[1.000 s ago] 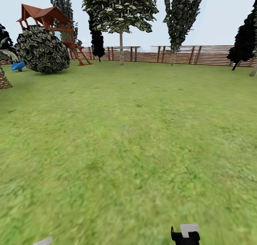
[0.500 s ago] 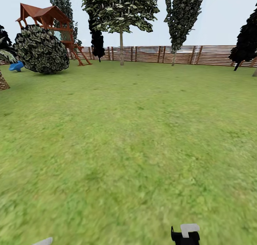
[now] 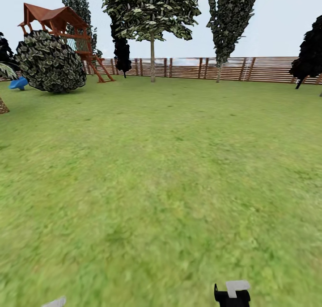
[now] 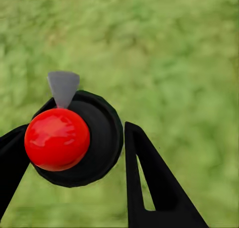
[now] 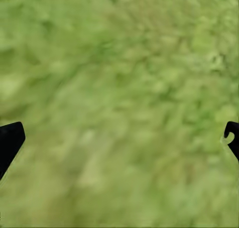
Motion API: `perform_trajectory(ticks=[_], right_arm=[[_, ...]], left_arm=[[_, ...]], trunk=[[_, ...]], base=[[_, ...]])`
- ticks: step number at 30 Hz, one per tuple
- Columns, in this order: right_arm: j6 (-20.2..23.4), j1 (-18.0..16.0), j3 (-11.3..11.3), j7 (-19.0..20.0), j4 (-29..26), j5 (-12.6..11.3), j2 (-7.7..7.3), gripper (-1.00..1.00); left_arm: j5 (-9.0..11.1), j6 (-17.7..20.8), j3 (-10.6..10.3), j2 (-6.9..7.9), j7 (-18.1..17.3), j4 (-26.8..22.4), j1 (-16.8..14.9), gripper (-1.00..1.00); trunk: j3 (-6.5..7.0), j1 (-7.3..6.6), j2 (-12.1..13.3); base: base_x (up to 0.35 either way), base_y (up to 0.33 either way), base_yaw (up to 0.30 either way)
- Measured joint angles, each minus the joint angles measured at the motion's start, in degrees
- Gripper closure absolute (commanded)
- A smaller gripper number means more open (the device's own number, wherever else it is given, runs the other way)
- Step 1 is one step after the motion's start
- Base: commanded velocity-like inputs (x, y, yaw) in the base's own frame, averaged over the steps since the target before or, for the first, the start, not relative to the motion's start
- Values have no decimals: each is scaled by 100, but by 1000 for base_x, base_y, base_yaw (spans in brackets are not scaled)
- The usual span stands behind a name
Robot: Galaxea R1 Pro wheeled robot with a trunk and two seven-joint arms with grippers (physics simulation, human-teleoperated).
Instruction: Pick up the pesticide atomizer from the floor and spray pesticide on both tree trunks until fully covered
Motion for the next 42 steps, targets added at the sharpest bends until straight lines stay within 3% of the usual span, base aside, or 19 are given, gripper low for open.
perform_trajectory(ticks=[34, 42], right_arm=[[0, 0, 2, 0, 0, 0, 0, -100], [0, 0, 1, 0, 0, 0, 0, -100]], left_arm=[[1, 15, 2, 4, 0, 2, -2, 100], [0, 17, 0, 18, -1, 9, 2, 100]], trunk=[[0, 0, 0], [0, 0, 0]], base=[[325, 147, -26], [337, 14, 0]])
